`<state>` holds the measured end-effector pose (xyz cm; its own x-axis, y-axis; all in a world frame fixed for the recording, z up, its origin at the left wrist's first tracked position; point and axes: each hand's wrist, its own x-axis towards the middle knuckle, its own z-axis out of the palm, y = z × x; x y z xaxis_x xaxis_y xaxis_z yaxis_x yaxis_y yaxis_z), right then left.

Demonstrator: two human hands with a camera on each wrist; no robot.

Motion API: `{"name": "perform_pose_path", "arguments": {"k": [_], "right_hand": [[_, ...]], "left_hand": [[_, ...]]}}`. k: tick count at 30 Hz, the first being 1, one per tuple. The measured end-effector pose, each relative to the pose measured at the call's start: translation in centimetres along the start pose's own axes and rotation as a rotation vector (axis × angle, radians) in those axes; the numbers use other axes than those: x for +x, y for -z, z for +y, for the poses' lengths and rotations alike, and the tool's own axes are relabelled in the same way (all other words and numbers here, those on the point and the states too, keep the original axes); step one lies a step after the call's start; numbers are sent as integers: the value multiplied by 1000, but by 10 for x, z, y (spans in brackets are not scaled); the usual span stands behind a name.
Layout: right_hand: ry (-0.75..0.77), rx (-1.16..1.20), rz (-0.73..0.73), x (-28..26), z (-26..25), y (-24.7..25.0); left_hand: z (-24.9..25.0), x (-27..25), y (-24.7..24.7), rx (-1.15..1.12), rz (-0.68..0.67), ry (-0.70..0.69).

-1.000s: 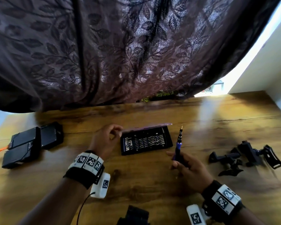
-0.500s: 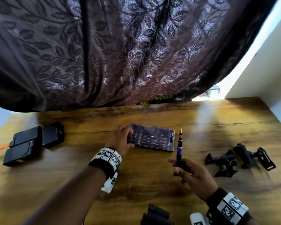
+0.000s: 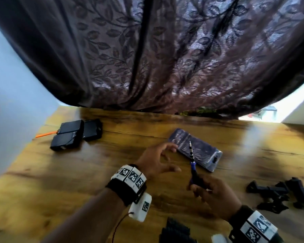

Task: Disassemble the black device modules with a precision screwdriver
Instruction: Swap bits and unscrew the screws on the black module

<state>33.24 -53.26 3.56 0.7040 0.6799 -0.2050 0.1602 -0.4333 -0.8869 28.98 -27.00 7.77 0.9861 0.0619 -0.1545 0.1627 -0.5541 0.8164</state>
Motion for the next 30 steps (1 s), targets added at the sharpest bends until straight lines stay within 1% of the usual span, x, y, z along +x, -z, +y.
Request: {"name": "perform_pose_path", "arguments": {"k": [1,3,7,9,10,12,15,18,19,21,23,25,27,30], "right_hand": [[22,-23,-33,5,-5,-10],[54,-60,-95,14,-16,-32],[114,-84,-179,30,-36,-75],[106,-43,-193,36,-44,-93],[95,-14,-194,40,-51,-104],[69,70,-177,45,-65,-121],[11,312,-135,51,-89,-142],[-48,562,-61,57,-102,-162],[-64,623,-39,58,-106,-167],[-79,714,6,61,-115,-174],[-90,757,71,60,-122,-180],[-102,771,122,57,-125,-185],[-103,787,180,51,-127,-190],[-93,799,254,42,-124,-196]], "left_hand": [[1,-16,4,-100,-21,17],[-4,-45,14,-239,-13,78],[-31,-87,38,-353,152,176],[-42,-102,50,-394,223,177],[-49,-110,59,-402,251,174],[-61,-121,76,-414,266,164],[-80,-132,106,-411,231,147],[-103,-134,143,-291,227,155],[-109,-133,158,-214,225,158],[-129,-124,193,15,242,179],[-156,-102,228,224,302,234],[-180,-68,255,373,353,329],[-193,-29,266,458,340,419],[-195,14,264,519,327,543]]}}
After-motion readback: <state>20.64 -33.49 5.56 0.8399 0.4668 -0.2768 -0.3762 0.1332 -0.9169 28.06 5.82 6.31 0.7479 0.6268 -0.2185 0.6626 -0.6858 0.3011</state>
